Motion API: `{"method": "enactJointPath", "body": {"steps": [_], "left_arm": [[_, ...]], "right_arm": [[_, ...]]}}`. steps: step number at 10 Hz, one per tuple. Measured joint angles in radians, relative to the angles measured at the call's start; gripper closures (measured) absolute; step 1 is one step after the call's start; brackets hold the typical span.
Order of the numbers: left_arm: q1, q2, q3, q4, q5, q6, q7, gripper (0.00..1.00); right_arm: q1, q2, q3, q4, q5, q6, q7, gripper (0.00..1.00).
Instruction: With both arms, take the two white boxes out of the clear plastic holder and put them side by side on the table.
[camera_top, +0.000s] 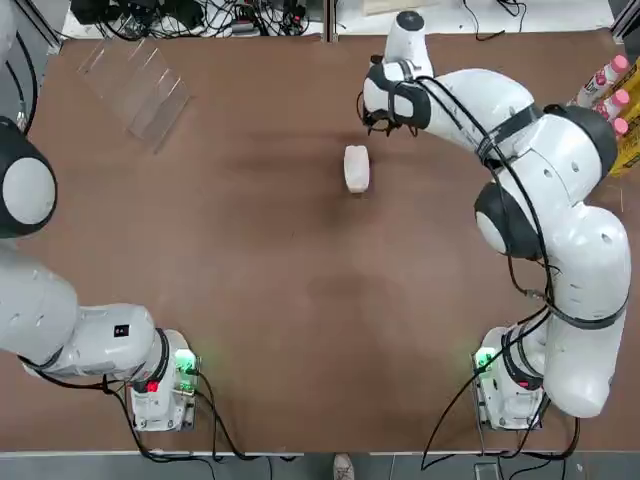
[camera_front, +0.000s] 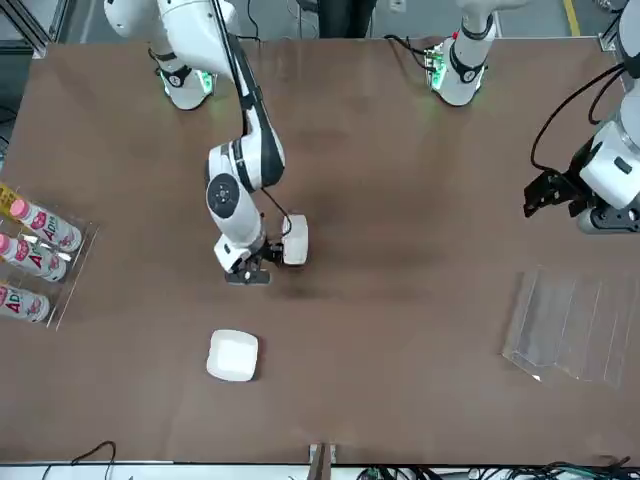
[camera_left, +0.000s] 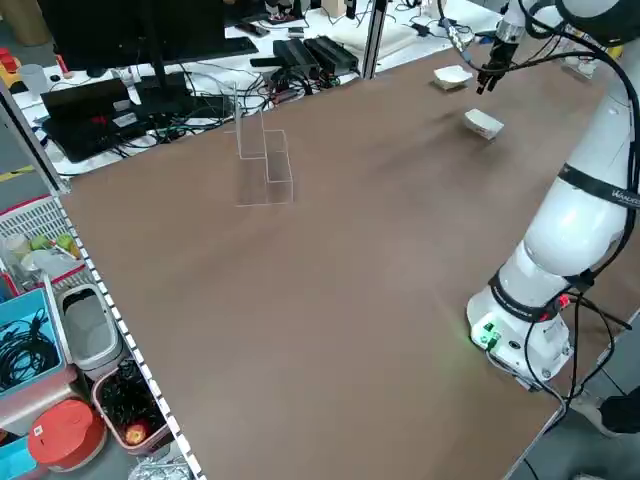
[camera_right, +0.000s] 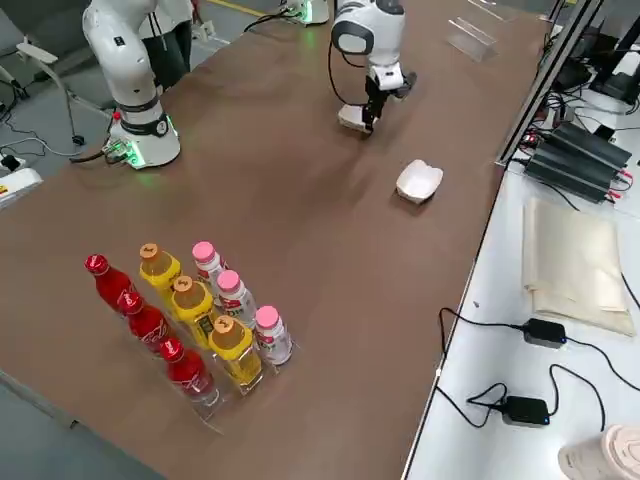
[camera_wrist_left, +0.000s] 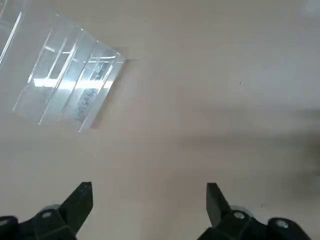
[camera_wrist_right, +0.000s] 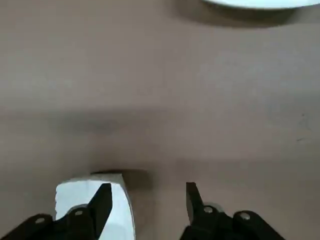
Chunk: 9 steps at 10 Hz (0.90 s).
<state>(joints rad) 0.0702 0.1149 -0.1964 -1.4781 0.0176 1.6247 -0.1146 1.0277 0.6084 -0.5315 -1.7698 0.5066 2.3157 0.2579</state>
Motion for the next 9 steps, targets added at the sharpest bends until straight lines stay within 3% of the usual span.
{"method": "enactJointPath", "body": {"steps": [2, 5, 9], "left_arm": [[0.0, 0.0, -0.002, 0.007, 0.0, 0.0, 0.0, 0.0], [0.0, 0.0, 0.001, 0.011, 0.0, 0.0, 0.0, 0.0], [0.001, 0.0, 0.004, 0.011, 0.0, -0.015, 0.0, 0.0]], "right_arm": [[0.001, 0.001, 0.057, -0.052, 0.002, 0.076, -0.032, 0.32], [0.001, 0.001, 0.101, -0.111, 0.057, 0.153, -0.112, 0.32], [0.0, -0.001, 0.113, -0.144, 0.104, 0.198, -0.174, 0.34]]}}
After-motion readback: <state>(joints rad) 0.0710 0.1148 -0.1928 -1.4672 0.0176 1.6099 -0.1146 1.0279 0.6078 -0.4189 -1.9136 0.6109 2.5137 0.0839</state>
